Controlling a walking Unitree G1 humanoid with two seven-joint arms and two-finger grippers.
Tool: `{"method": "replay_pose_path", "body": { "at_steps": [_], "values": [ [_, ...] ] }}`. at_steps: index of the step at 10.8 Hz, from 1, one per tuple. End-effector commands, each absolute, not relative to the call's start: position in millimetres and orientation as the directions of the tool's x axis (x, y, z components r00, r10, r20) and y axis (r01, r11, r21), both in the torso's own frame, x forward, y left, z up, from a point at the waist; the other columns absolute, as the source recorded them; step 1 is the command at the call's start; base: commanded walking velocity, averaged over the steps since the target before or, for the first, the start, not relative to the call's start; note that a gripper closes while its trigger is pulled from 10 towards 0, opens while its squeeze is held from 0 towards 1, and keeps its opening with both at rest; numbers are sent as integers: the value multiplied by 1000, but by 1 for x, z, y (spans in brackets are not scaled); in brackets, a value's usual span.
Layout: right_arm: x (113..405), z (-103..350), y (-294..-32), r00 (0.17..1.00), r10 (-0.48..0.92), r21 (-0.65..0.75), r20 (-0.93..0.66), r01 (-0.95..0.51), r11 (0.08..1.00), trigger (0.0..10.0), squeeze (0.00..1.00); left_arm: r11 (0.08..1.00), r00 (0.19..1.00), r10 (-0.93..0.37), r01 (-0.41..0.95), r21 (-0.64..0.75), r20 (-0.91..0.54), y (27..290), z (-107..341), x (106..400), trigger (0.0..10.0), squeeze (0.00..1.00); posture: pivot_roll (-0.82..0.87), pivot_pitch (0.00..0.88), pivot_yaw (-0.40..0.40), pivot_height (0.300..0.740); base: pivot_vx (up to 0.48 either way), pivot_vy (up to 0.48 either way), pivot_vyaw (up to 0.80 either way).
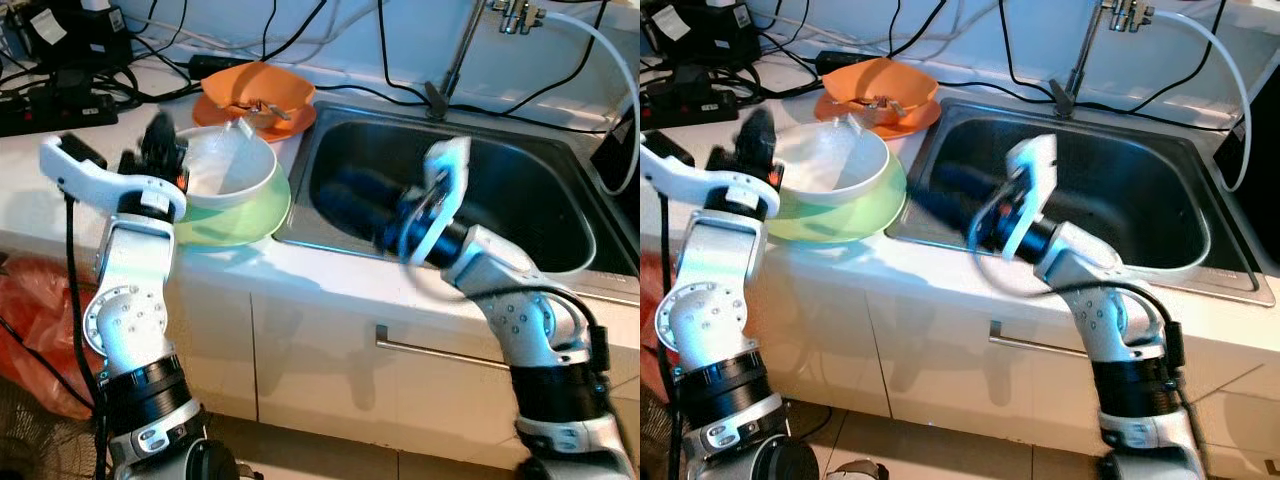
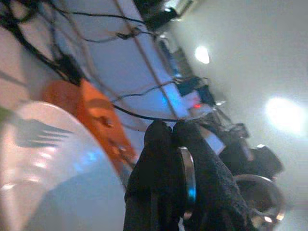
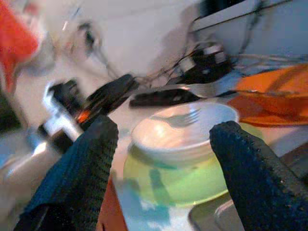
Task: Kitchen organization
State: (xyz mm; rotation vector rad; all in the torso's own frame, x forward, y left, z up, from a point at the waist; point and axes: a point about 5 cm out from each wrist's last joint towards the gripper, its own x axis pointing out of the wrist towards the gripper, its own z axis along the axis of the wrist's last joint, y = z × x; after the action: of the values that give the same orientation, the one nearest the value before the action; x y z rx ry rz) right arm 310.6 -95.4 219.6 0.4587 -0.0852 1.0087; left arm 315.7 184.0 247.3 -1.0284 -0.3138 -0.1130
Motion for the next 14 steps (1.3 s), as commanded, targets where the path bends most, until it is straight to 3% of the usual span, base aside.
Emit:
{"method": "replay_pose_path", "body": {
  "at_steps": [1,2,5,10,11,12,13,14],
  "values": [
    [317,224,-101,592,745,415,307,-788,455,10000,0,503,930,-5,320,-803,368,172,259,318,0,0,138,31,-46,740,0,0,0],
    [328,222,-105,682,654,543,327,-702,461,10000,0,472,926,-63,356,-807,371,159,259,322,0,0,136,31,-48,740,0,0,0],
    [337,218,-107,763,539,742,357,-582,332,10000,0,353,883,-293,456,-817,366,107,241,317,0,0,121,31,-44,740,0,0,0],
    [345,219,-108,795,492,780,354,-541,313,10000,0,309,855,-367,483,-819,366,92,238,316,0,0,113,34,-44,740,0,0,0],
    [347,221,-109,796,484,784,364,-543,302,2275,0,303,845,-382,498,-812,376,89,241,314,0,0,117,36,-48,740,0,0,0],
    [348,222,-108,793,485,783,369,-547,297,2275,0,300,843,-384,501,-812,378,89,242,313,0,0,117,36,-48,740,0,0,0],
    [350,224,-108,792,480,781,378,-551,295,0,0,293,838,-392,506,-811,380,88,243,312,0,0,118,36,-49,740,0,0,0],
    [352,227,-107,786,480,777,389,-560,289,0,0,289,831,-400,514,-808,386,86,244,311,0,0,118,35,-49,740,0,0,0]
  ]
}}
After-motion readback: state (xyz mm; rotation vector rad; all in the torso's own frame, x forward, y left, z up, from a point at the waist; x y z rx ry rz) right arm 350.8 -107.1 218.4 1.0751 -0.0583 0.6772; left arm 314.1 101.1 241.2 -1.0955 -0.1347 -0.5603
